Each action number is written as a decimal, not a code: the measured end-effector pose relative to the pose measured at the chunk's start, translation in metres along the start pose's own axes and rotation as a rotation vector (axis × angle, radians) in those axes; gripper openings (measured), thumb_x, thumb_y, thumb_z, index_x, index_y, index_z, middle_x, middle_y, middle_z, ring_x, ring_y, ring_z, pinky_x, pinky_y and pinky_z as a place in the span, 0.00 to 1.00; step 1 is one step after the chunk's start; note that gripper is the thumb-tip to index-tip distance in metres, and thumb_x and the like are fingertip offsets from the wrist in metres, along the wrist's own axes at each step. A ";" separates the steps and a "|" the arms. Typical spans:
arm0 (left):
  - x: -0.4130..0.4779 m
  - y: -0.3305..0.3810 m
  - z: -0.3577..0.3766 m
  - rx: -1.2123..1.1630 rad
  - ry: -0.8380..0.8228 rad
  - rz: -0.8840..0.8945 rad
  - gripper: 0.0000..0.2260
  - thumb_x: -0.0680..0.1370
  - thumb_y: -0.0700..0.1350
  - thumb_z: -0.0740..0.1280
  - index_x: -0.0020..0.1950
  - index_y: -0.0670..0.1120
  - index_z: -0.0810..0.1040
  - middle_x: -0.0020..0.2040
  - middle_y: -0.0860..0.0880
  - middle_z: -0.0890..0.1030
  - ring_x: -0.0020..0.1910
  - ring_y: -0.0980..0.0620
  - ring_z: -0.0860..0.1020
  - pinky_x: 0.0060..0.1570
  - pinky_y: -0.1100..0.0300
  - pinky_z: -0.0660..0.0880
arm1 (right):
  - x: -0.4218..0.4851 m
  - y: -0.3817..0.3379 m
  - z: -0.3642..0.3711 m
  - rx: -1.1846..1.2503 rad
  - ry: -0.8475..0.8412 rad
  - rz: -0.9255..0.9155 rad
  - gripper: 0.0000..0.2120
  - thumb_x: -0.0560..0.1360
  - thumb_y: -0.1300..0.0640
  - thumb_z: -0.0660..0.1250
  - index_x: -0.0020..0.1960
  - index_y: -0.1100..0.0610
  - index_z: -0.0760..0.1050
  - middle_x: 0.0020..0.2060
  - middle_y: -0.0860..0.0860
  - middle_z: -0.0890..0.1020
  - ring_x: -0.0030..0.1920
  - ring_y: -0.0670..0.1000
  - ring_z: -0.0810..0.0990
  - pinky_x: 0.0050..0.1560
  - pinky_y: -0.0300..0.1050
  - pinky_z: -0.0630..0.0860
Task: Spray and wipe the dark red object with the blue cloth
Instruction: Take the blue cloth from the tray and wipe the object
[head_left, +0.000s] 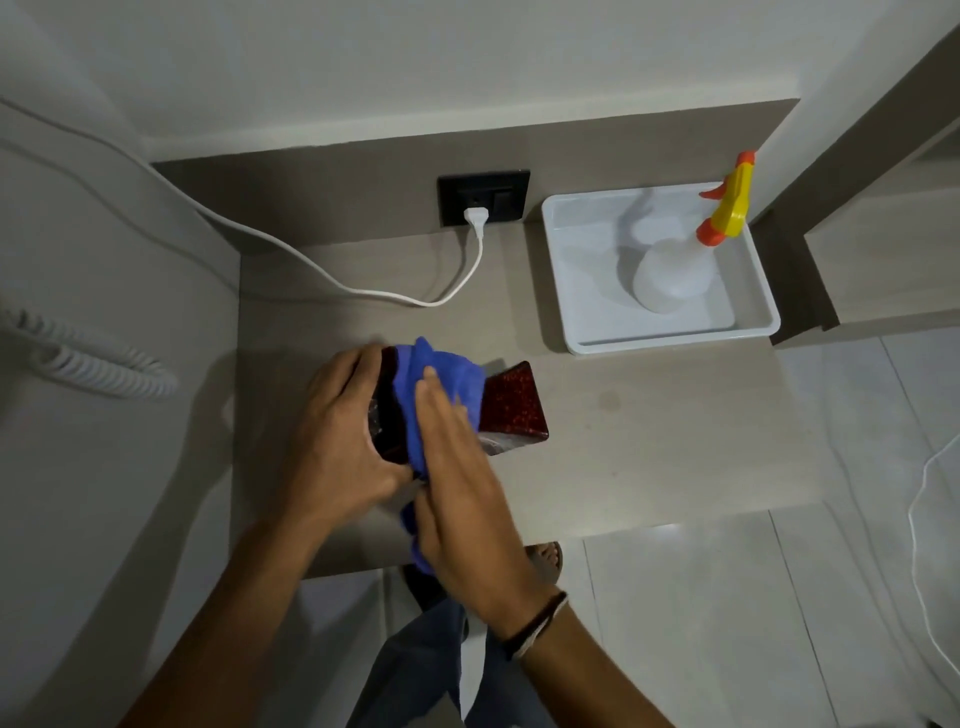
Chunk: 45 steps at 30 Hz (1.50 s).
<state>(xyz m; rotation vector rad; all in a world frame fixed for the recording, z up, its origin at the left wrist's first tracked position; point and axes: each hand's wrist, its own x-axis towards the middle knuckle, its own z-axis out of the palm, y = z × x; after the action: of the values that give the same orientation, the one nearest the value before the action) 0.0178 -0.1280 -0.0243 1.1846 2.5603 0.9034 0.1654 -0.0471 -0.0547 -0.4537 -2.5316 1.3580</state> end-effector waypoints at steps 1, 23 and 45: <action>-0.001 -0.003 -0.001 -0.010 0.005 0.000 0.41 0.63 0.51 0.80 0.72 0.36 0.76 0.66 0.38 0.80 0.64 0.36 0.80 0.66 0.45 0.77 | -0.002 0.004 0.002 -0.029 -0.001 -0.061 0.41 0.81 0.67 0.57 0.88 0.54 0.42 0.89 0.52 0.48 0.89 0.56 0.49 0.87 0.59 0.52; -0.001 0.004 -0.012 0.142 -0.280 -0.221 0.72 0.55 0.68 0.86 0.88 0.52 0.49 0.88 0.42 0.56 0.85 0.38 0.60 0.78 0.33 0.67 | 0.028 0.081 -0.079 0.810 0.374 0.815 0.28 0.79 0.77 0.52 0.69 0.59 0.80 0.61 0.69 0.84 0.48 0.62 0.86 0.44 0.47 0.87; 0.010 0.008 0.000 0.149 -0.050 -0.025 0.49 0.57 0.44 0.87 0.75 0.36 0.73 0.67 0.37 0.78 0.63 0.34 0.78 0.58 0.43 0.80 | 0.005 0.067 -0.039 -0.109 0.052 0.217 0.41 0.77 0.80 0.59 0.86 0.61 0.52 0.87 0.51 0.51 0.88 0.57 0.46 0.86 0.65 0.53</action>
<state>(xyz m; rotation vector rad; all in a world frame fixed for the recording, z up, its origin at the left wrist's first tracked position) 0.0160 -0.1168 -0.0189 1.1941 2.6344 0.6787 0.1848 0.0196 -0.0889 -0.7941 -2.5835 1.2624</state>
